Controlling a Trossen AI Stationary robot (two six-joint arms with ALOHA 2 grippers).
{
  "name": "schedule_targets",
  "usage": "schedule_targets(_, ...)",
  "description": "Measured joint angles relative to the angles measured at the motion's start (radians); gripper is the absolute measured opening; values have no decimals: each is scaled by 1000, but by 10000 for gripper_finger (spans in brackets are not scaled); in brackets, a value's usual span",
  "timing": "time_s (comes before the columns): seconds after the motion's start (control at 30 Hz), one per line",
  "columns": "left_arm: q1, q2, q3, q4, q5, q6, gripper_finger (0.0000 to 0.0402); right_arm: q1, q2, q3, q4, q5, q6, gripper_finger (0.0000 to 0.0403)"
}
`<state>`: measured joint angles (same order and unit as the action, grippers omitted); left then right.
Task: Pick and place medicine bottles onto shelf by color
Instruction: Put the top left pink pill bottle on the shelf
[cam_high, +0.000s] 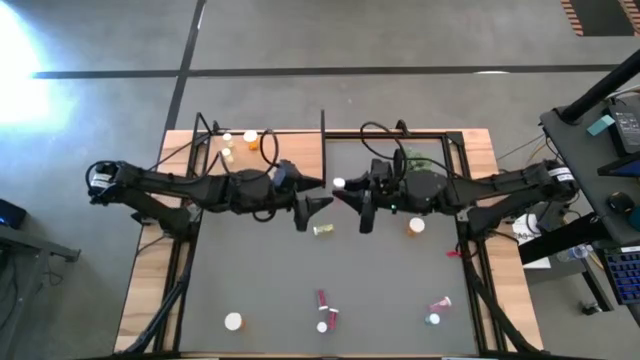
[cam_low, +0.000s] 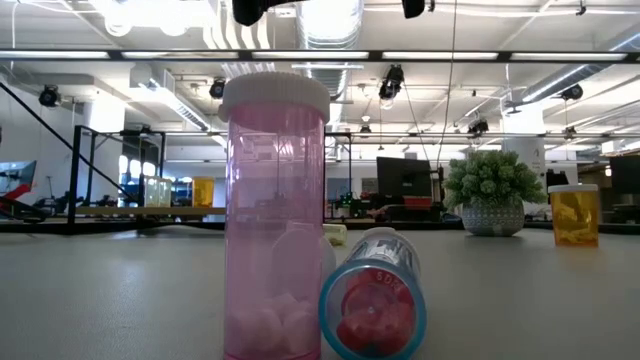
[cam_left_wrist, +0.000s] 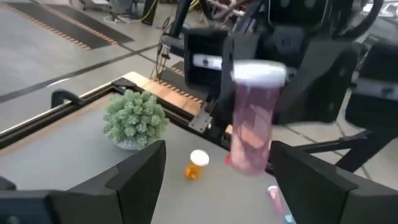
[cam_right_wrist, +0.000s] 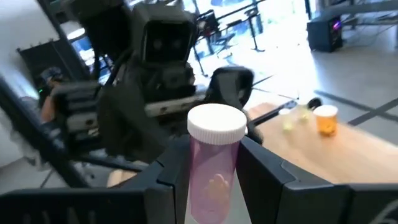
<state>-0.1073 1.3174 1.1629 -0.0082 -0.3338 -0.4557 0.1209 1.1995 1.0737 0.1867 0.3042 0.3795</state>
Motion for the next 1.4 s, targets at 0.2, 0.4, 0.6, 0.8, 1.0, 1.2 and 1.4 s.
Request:
schedule_targets(0.2,43,0,-2,40,114,2,272,-50,0,0,12,-10,-34,107)
schedule_targets(0.4,78,4,-2,53,116,34,272,-85,0,0,48,-101,-41,107)
schedule_targets(0.6,87,4,-2,53,119,38,264,-111,0,0,66,-173,-43,107)
schedule_targets(0.8,88,4,0,53,135,43,217,-115,3,0,70,-175,-53,107)
schedule_targets(1.0,88,4,0,63,191,43,179,-115,3,0,85,-178,-50,107)
schedule_targets(1.2,88,5,-1,113,202,52,171,-115,8,0,108,-177,-37,107)
schedule_targets(1.4,88,5,-1,109,233,52,170,-115,26,0,149,-178,-14,107)
